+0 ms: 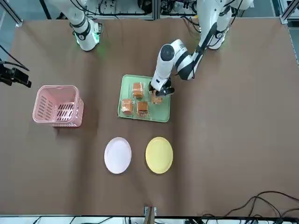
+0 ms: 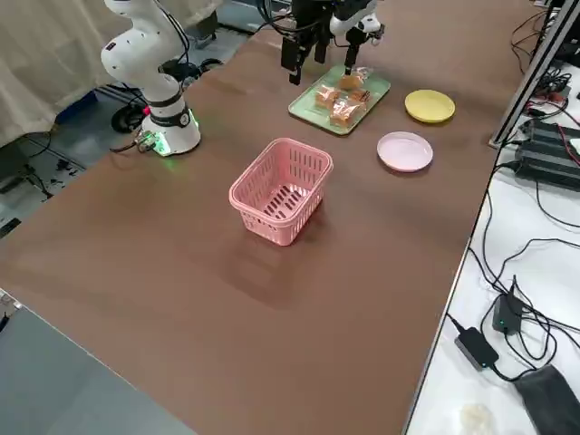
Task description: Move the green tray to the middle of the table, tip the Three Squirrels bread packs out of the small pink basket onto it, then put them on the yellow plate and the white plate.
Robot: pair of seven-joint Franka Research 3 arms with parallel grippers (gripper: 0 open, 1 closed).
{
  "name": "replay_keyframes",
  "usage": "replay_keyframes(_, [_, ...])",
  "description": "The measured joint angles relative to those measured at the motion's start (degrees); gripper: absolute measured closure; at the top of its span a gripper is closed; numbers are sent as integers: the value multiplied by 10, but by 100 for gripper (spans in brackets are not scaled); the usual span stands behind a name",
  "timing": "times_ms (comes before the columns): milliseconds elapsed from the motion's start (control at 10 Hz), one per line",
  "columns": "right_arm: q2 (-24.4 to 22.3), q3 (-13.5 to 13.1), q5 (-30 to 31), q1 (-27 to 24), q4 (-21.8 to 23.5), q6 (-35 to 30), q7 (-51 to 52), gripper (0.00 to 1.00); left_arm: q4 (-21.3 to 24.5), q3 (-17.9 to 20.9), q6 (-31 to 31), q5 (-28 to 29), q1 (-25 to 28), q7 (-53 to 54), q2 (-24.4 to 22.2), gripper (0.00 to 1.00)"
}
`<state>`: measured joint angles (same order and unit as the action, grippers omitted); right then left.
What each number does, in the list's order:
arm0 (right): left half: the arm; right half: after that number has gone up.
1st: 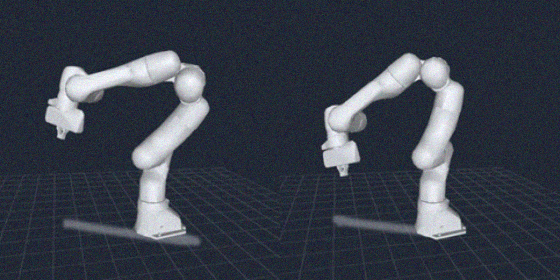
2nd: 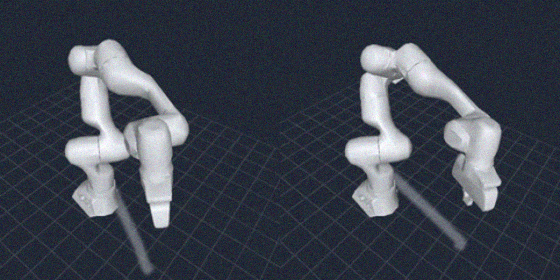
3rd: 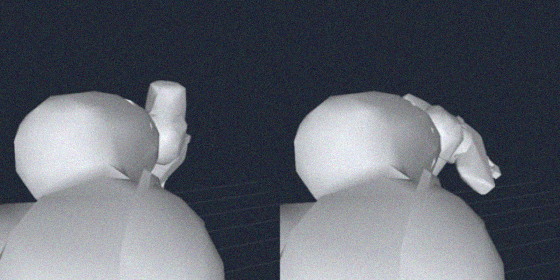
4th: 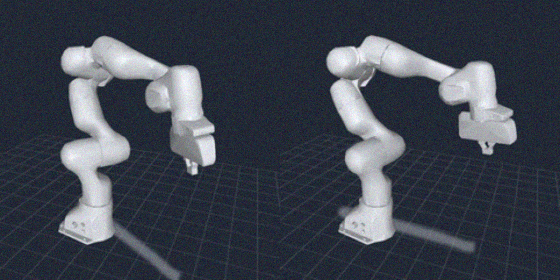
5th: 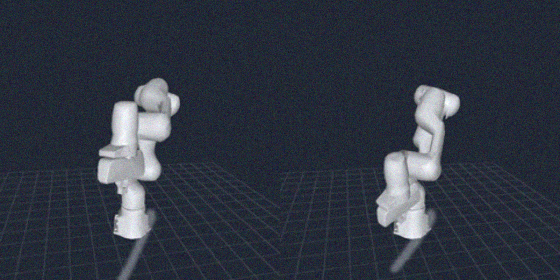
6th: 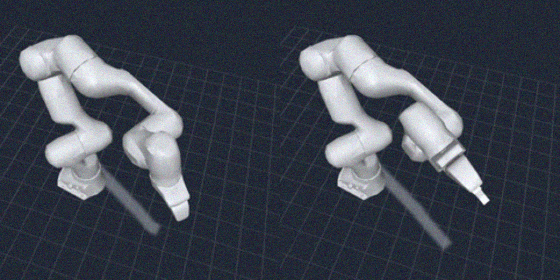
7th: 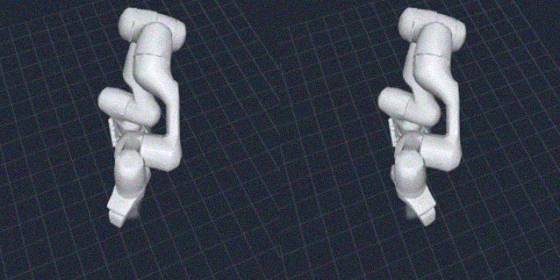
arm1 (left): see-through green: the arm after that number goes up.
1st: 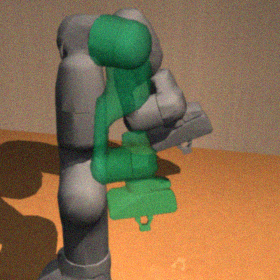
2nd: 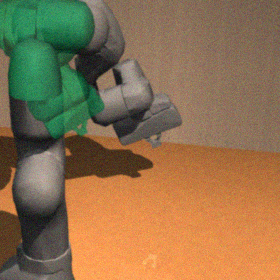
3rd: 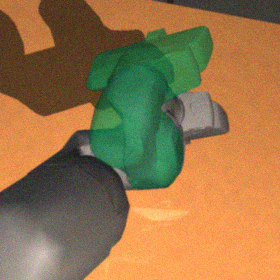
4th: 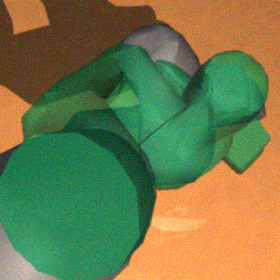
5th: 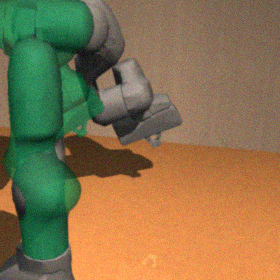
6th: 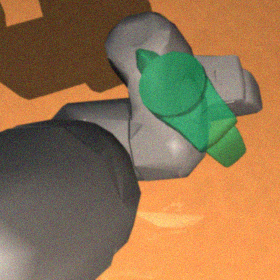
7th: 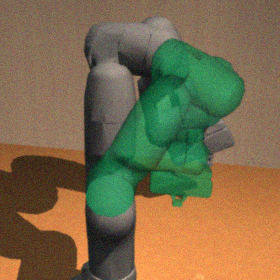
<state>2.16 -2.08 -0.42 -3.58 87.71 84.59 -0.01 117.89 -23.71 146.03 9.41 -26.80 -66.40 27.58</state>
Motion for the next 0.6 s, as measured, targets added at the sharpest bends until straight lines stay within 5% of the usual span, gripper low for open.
replay_keyframes(600, [-1,4,0,1,0,-2,0,3,-65,72,2,10,-68,-11,51,0])
